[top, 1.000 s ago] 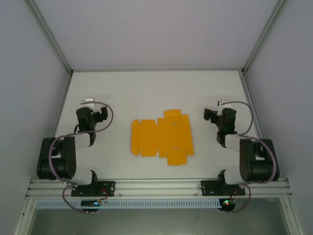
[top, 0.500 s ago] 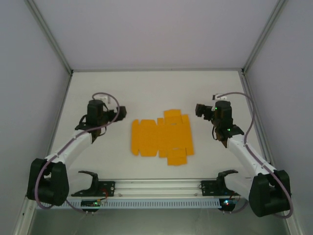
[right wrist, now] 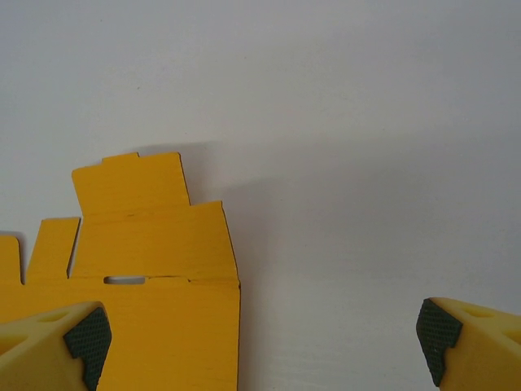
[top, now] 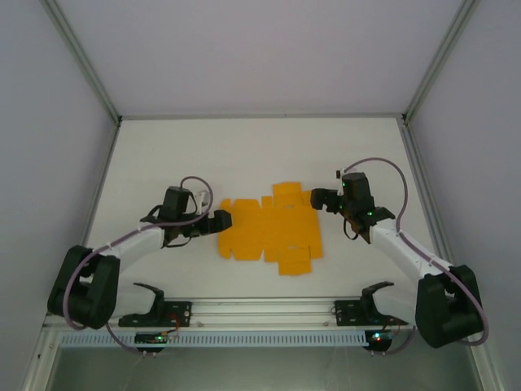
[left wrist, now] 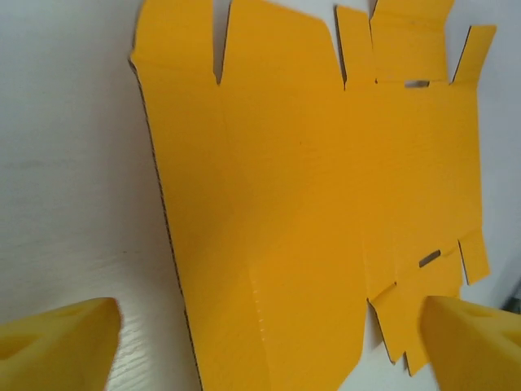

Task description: Assemble paper box

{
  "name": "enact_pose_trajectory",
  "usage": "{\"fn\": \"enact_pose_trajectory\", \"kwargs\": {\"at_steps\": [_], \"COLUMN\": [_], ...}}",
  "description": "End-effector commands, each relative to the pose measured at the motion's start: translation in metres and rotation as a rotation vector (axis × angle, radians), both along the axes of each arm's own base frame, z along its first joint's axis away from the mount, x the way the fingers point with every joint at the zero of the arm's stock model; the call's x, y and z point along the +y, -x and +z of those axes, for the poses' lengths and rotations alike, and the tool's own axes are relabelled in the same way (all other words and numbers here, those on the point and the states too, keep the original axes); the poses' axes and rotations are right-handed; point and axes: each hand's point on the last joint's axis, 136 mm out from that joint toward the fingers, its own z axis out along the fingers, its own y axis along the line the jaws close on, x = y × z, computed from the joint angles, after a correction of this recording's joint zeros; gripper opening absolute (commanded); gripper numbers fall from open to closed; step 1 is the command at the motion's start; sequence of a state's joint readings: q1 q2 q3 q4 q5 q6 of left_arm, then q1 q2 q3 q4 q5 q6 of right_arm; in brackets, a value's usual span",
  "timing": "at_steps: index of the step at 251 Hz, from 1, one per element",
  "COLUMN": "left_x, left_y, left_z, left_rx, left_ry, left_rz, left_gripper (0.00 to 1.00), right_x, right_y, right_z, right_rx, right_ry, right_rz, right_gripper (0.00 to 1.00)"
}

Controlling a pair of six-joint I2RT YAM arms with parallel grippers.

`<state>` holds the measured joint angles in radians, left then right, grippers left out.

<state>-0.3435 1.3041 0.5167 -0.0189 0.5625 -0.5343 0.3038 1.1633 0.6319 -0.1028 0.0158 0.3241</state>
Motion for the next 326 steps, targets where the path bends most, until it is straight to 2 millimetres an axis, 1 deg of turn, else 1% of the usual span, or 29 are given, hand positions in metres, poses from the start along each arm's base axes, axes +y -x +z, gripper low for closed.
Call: {"fn": "enact_pose_trajectory", "kwargs": {"at_steps": [1,9,23,34,64,101,120,139,146,164,179,216,238,264,288,326], "left_x": [-0.018,-0.022,-0.028,-0.031,-0.04,-0.046,-0.049,-0.05,-0.049,-0.049,-0.047,-0.041,-0.039,-0.039,-0.038,-0.032], "left_y": [-0.004,-0.005,-0.007,-0.01,-0.013,-0.02,-0.022,-0.025,-0.026,-0.03,-0.036,-0.048,-0.05,-0.049,-0.046,-0.041], "left_z": [0.009,0.01,0.011,0.011,0.008,0.004,0.003,0.002,0.003,0.009,0.02,0.066,0.087,0.108,0.129,0.142], "left_rx": [0.005,0.009,0.015,0.022,0.045,0.056,0.061,0.066,0.064,0.046,0.023,-0.054,-0.089,-0.139,-0.204,-0.256], "left_ry": [0.1,0.118,0.151,0.169,0.219,0.235,0.246,0.252,0.254,0.279,0.333,0.531,0.586,0.597,0.595,0.517], "left_rz": [-0.051,-0.061,-0.08,-0.086,-0.105,-0.118,-0.126,-0.128,-0.126,-0.112,-0.093,-0.095,-0.114,-0.139,-0.152,-0.147], "left_gripper": [0.84,0.79,0.76,0.7,0.65,0.51,0.34,0.11,0.0,0.0,0.0,0.0,0.0,0.0,0.0,0.0], "right_x": [0.006,0.006,0.006,0.007,0.009,0.009,0.01,0.011,0.011,0.012,0.014,0.026,0.034,0.04,0.04,0.038], "right_y": [0.002,0.002,0.003,0.004,0.008,0.011,0.015,0.019,0.02,0.022,0.024,0.029,0.035,0.039,0.039,0.034], "right_z": [-0.006,-0.007,-0.008,-0.01,-0.015,-0.02,-0.024,-0.029,-0.029,-0.028,-0.025,-0.01,-0.002,0.008,0.015,0.037], "right_rx": [0.024,0.03,0.032,0.038,0.063,0.078,0.103,0.125,0.128,0.129,0.13,0.112,0.112,0.105,0.106,0.076], "right_ry": [-0.032,-0.031,-0.032,-0.033,-0.052,-0.065,-0.075,-0.085,-0.091,-0.099,-0.112,-0.17,-0.217,-0.275,-0.326,-0.412], "right_rz": [0.006,0.006,0.008,0.009,0.012,0.013,0.014,0.014,0.018,0.023,0.038,0.113,0.167,0.219,0.228,0.254], "right_gripper": [0.99,0.99,0.99,0.99,0.99,0.99,0.99,0.99,0.99,0.99,0.99,0.99,0.98,0.93,0.88,0.72]}}
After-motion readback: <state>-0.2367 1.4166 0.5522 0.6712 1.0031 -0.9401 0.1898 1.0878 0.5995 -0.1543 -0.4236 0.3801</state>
